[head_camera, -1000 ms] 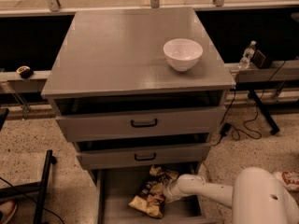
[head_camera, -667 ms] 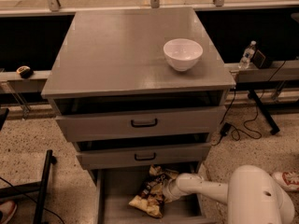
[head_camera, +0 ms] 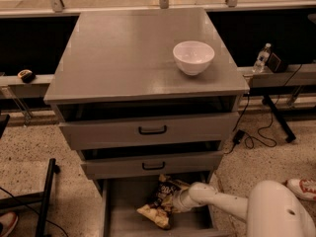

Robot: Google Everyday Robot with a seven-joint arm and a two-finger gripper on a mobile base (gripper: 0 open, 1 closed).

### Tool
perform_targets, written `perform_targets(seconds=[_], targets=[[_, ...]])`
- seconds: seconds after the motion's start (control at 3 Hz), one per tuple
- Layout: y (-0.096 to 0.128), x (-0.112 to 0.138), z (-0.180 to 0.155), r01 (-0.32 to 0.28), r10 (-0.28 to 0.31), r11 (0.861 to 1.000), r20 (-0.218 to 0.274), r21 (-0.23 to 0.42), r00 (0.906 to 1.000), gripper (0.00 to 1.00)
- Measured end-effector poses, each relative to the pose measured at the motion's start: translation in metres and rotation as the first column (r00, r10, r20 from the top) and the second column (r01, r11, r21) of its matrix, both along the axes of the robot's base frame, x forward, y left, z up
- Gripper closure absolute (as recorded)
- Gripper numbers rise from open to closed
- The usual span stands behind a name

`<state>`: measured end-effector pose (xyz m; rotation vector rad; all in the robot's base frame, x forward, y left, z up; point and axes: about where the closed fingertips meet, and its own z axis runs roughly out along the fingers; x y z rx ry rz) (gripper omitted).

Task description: Pick brown chip bag from bottom drawer and place on counter

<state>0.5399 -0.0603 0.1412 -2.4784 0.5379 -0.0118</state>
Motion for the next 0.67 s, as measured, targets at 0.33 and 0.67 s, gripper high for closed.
perform_targets(seconds=[0.33,0.67], targets=[[-0.016,0.016,0.043,0.099,-0.098,0.973,-0.016,0.211,0.9951,1.00],[-0.044,0.012,0.129,0.083,-0.112,0.903,0.043,0.422,0.9928,1.00]])
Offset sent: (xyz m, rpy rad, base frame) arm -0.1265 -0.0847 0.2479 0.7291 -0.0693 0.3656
